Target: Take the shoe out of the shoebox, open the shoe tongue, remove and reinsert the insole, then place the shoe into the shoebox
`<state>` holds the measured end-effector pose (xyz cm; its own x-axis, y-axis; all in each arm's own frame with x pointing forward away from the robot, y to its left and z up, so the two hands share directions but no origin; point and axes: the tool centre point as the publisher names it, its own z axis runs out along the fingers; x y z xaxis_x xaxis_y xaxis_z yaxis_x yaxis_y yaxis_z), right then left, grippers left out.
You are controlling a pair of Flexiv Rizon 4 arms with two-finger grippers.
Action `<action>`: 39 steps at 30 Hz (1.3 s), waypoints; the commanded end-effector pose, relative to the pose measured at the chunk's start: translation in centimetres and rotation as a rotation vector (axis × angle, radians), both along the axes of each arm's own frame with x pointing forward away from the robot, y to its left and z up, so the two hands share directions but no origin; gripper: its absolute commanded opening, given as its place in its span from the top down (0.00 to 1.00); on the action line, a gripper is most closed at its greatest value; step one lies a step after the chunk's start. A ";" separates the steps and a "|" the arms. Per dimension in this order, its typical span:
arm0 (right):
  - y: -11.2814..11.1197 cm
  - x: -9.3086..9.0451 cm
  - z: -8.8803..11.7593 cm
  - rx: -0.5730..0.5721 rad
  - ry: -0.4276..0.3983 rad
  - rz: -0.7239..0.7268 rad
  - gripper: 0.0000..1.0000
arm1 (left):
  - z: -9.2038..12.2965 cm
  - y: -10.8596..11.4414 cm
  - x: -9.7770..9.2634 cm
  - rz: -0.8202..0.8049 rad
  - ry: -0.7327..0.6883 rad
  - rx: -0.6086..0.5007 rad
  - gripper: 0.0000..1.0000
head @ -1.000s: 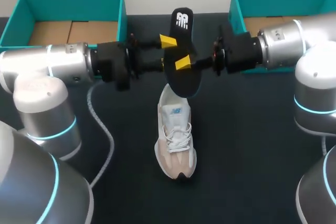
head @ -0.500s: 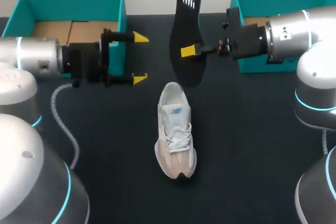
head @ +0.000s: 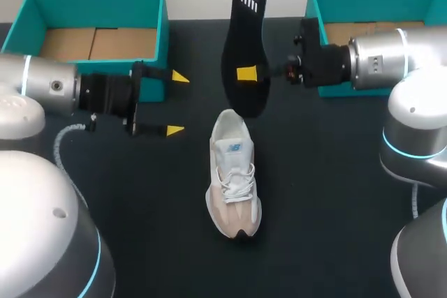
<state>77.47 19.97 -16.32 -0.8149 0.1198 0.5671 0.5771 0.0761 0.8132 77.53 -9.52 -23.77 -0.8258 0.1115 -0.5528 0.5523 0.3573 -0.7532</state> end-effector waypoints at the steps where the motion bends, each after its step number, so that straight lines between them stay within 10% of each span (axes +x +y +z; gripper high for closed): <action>1: 0.2 0.0 0.0 -0.002 0.000 -0.003 1.00 | 0.6 -0.3 0.2 -0.025 0.042 0.050 0.00; 19: 0.0 1.6 -0.9 -0.060 -0.074 0.044 1.00 | -2.3 -0.6 -0.6 -0.057 0.142 0.118 0.00; 39: 1.3 3.0 -8.8 0.000 -0.107 0.186 1.00 | -9.0 -0.8 -2.0 0.084 0.323 0.194 0.00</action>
